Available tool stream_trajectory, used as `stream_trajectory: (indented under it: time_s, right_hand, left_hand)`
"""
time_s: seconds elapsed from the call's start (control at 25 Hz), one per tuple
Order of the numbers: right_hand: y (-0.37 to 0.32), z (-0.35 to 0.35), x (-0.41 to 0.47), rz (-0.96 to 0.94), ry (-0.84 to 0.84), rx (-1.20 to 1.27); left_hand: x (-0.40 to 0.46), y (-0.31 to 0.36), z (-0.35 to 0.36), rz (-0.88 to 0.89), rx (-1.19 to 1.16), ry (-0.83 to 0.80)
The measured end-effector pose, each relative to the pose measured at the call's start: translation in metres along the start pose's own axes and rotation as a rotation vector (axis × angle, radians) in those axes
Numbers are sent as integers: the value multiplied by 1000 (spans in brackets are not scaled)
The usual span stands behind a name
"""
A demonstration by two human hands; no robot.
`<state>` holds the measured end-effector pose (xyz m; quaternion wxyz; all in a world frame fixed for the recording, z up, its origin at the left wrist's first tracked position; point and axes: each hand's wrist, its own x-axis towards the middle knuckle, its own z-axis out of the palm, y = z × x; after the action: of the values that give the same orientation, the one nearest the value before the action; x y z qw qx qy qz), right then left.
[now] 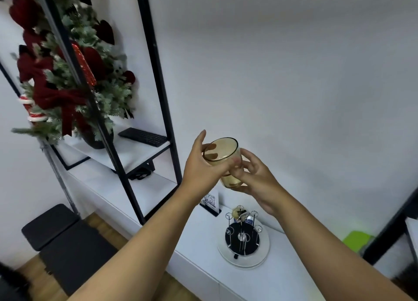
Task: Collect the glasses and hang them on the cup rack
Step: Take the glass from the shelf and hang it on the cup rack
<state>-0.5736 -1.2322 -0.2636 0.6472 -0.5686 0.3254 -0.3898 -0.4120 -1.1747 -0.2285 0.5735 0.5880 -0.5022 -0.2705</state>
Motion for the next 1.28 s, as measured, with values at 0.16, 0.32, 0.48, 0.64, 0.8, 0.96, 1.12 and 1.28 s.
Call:
stream_trajectory:
  time_s: [0.16,0.32,0.48,0.64,0.8,0.96,1.12,1.28]
  right_hand:
    - [30,-18,8,155,-76,395]
    - [51,-18,14,241,24,669]
    - [60,-25,20,244,90,685]
    - [64,-36,31,195,199,582]
    - [76,-29,42,157,272,514]
    - [93,-15,52,132,385,480]
    - [115,0,56,86,513,523]
    - [140,9,54,73,536,526]
  left_hand:
    - [11,-12,19,-17,-44,-53]
    - [16,-28,33,24,-29,-141]
    - [25,-52,34,46,-41,-203]
    - [47,-83,21,93,36,-363]
    - [66,-114,8,163,138,-454]
    - [84,-145,-1,220,210,-507]
    - [85,-174,4,211,101,-526]
    - [84,-202,7,230,81,-562]
